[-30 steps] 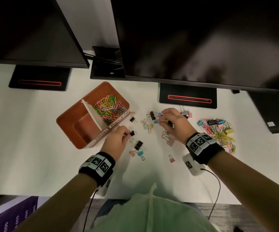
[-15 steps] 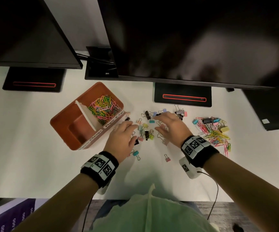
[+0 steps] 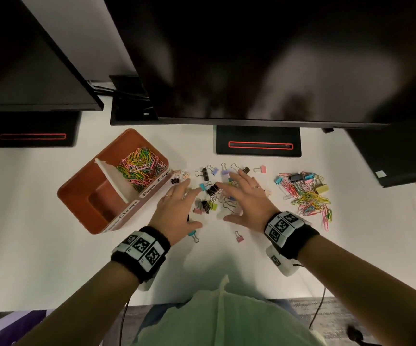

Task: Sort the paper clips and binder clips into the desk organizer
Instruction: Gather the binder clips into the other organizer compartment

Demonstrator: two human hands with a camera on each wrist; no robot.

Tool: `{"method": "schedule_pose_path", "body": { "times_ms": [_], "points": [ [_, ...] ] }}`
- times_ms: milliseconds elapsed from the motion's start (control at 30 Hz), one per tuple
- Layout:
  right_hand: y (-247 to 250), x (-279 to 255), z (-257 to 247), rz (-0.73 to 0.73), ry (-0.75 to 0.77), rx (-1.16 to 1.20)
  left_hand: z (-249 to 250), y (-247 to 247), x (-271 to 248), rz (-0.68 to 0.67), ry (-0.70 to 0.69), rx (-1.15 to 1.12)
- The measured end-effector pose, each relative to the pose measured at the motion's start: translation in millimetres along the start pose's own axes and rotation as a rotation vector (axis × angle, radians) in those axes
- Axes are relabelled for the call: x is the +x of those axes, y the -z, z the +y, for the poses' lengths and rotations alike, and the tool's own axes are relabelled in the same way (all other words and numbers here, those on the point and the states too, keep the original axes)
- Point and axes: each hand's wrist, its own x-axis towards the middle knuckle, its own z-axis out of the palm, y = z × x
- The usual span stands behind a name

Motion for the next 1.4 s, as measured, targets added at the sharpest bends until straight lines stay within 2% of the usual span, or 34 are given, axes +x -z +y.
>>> {"method": "schedule_pose_path", "body": {
  "times_ms": [133, 433, 567, 667, 800, 1000, 1133, 1200, 1267, 1400],
  "points": [
    [1.6, -4.5, 8.1, 0.006, 0.003, -0.05, 13.6, -7.8, 3.8, 0.006, -0.197, 0.007],
    [2.6, 9.5, 18.8, 0.114, -0.001, 0.083, 3.4, -12.5, 4.1, 0.201, -0.159, -0.241],
    [10.9, 17.1, 18.7, 0.114, 0.012, 0.146, -7.4, -4.0, -10.9, 0.159, -0.121, -0.388],
    [22.0, 14.3, 16.4, 0.125, 0.054, 0.154, -11.2, -7.3, -18.4, 0.11, -0.151, -0.327],
    [42.2, -1.1, 25.4, 0.143, 0.015, 0.126, -6.2, -14.0, -20.9, 0.024, -0.133, -0.246],
    [60.4, -45.0, 72.0, 0.259, -0.056, 0.093, 45.2, -8.9, -14.4, 0.131, -0.216, -0.087],
    [59.8, -81.1, 110.2, 0.317, -0.169, 0.116, 95.7, -20.7, 8.4, 0.058, -0.283, -0.122],
    [59.5, -99.2, 127.4, 0.273, -0.257, 0.144, 125.5, -31.4, 22.9, 0.0, -0.294, -0.151],
    [58.4, -115.5, 142.2, 0.193, -0.331, 0.175, 151.5, -45.9, 38.8, -0.002, -0.283, -0.176],
    [46.3, -141.1, 169.5, 0.082, -0.399, 0.176, 183.6, -65.5, 65.7, -0.009, -0.09, -0.121]
  ]
}}
